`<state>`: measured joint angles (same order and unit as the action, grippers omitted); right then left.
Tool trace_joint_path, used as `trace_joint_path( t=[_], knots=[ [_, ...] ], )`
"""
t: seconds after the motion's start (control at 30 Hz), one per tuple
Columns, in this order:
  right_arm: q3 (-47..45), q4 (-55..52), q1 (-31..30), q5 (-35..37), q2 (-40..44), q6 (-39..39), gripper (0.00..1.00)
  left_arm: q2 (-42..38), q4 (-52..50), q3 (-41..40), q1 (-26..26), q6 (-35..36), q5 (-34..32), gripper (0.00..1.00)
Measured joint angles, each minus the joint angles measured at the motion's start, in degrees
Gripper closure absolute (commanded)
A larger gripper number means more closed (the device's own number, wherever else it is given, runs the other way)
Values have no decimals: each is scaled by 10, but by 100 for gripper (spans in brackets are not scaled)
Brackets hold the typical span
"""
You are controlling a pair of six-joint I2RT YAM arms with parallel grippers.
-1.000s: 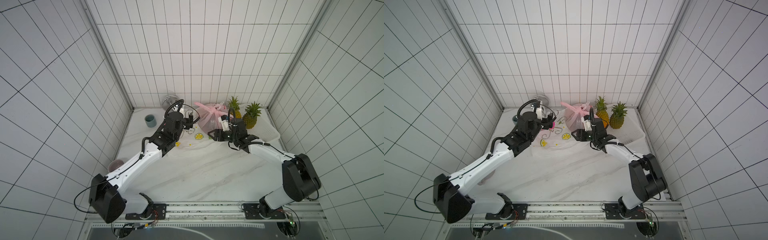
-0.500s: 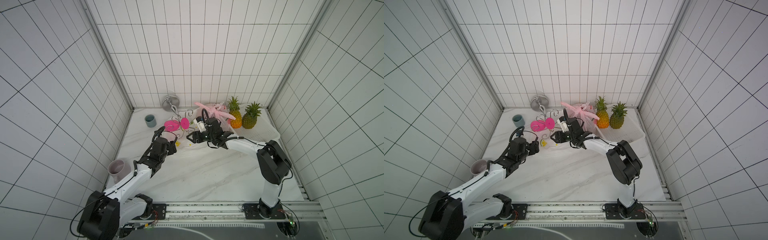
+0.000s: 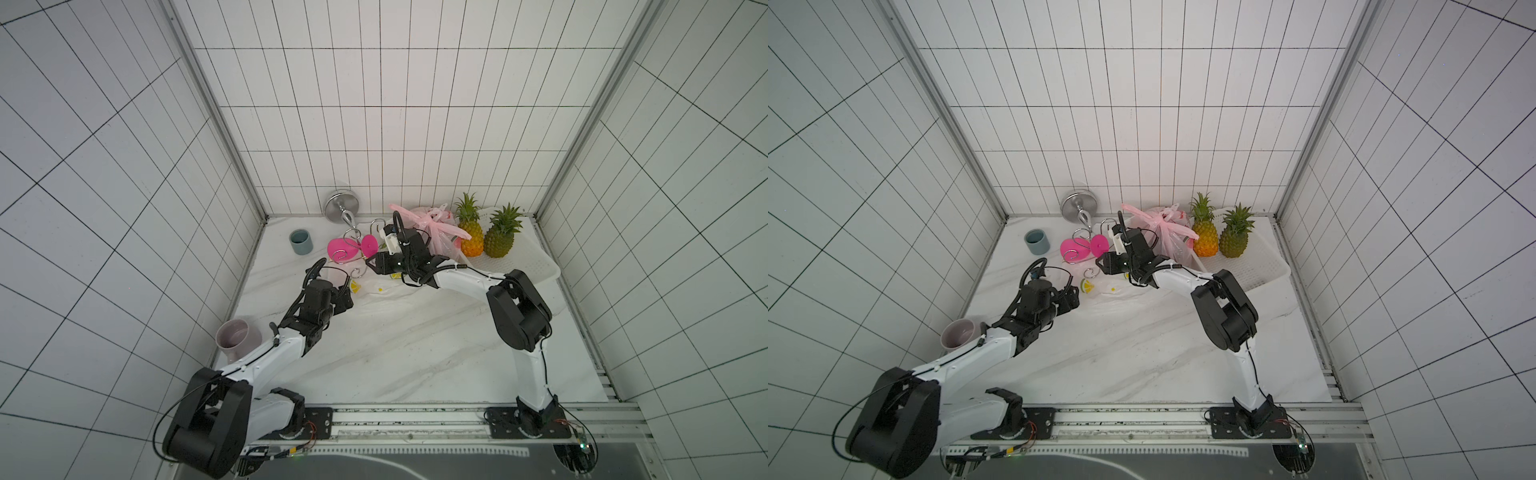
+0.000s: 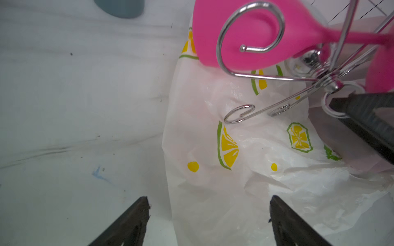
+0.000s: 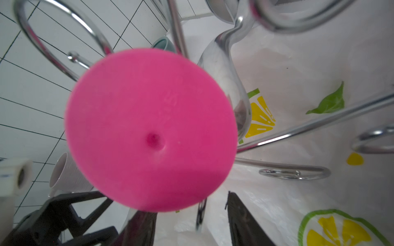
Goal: Place the pineapple into a plastic bag & tie a knot
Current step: Move the distractor to the center of the board.
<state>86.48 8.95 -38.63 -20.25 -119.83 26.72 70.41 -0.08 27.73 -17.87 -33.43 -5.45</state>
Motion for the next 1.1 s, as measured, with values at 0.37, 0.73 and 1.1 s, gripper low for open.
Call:
trace_joint_path(
  t=[0.37,0.73,1.1],
  knots=[
    [17,6,12,-9,-16,13,100,123,84,1,5,-33,66,14],
    [56,-26,15,0,-26,15,100,116,83,21,11,-34,118,100],
    [156,-81,19,16,-49,12,100,-145,-137,22,11,7,132,100]
  ],
)
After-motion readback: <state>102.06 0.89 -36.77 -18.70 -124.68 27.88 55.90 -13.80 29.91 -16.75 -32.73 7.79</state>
